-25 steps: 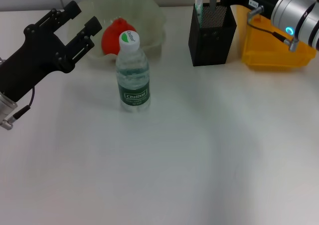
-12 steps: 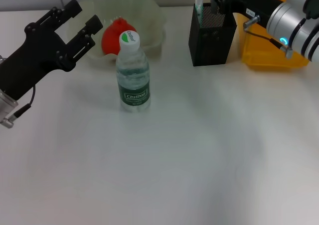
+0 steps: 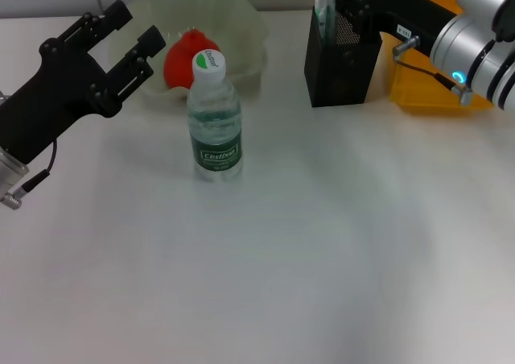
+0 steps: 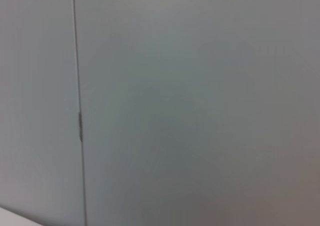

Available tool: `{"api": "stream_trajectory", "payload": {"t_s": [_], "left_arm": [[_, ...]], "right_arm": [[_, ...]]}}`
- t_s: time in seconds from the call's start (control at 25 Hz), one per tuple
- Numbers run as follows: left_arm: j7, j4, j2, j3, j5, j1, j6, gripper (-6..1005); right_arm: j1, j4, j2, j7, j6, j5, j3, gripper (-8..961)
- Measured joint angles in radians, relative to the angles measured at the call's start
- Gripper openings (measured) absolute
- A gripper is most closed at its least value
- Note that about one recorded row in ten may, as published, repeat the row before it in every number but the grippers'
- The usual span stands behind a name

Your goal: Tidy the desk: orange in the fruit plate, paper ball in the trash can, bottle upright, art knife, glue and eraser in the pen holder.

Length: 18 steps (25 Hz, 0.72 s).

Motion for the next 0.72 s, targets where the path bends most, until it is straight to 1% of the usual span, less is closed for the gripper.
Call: {"api": "stream_trajectory", "payload": {"t_s": [0.04,0.12,0.16,0.2,0.28,0.32,0.36,0.4,0.48,0.52,0.56,0.6,0.64,0.72], "left_arm": [[0.000,0.000,0.000,0.000,0.000,0.001,0.000,591],[0.000,0.000,0.000,0.000,0.000,0.003,0.003,591],[0.000,0.000,0.000,0.000,0.000,0.004,0.007,591],[0.000,0.000,0.000,0.000,0.000,0.004,0.007,591],[0.000,0.000,0.000,0.002,0.000,0.005,0.019,591],[0.000,0.000,0.000,0.004,0.002,0.005,0.024,591],[0.000,0.000,0.000,0.004,0.002,0.005,0.024,591],[0.000,0.000,0.000,0.004,0.002,0.005,0.024,591],[0.000,0.000,0.000,0.005,0.003,0.005,0.028,591],[0.000,0.000,0.000,0.009,0.007,0.001,0.034,591],[0.000,0.000,0.000,0.010,0.008,-0.001,0.035,591],[0.000,0.000,0.000,0.010,0.008,-0.001,0.035,591],[0.000,0.000,0.000,0.017,0.009,-0.005,0.039,591],[0.000,0.000,0.000,0.017,0.009,-0.005,0.039,591]], "right_arm": [[-0.012,-0.007,-0.001,0.038,-0.029,0.000,0.001,242],[-0.022,-0.018,-0.003,0.073,-0.045,-0.002,-0.001,319],[-0.059,-0.062,-0.010,0.175,-0.087,-0.022,-0.005,357],[-0.059,-0.062,-0.010,0.175,-0.087,-0.022,-0.005,395],[-0.112,-0.135,-0.024,0.299,-0.153,-0.076,-0.004,472],[-0.137,-0.175,-0.032,0.345,-0.184,-0.107,-0.002,477],[-0.188,-0.256,-0.048,0.446,-0.264,-0.184,0.009,482],[-0.188,-0.256,-0.048,0.446,-0.264,-0.184,0.009,487],[-0.227,-0.328,-0.067,0.519,-0.365,-0.274,0.036,497],[-0.243,-0.355,-0.076,0.545,-0.421,-0.321,0.057,502],[-0.264,-0.394,-0.087,0.567,-0.553,-0.432,0.125,502],[-0.264,-0.394,-0.087,0.567,-0.553,-0.432,0.125,502],[-0.270,-0.403,-0.090,0.569,-0.611,-0.477,0.156,502],[-0.287,-0.408,-0.094,0.563,-0.833,-0.604,0.312,502]]}}
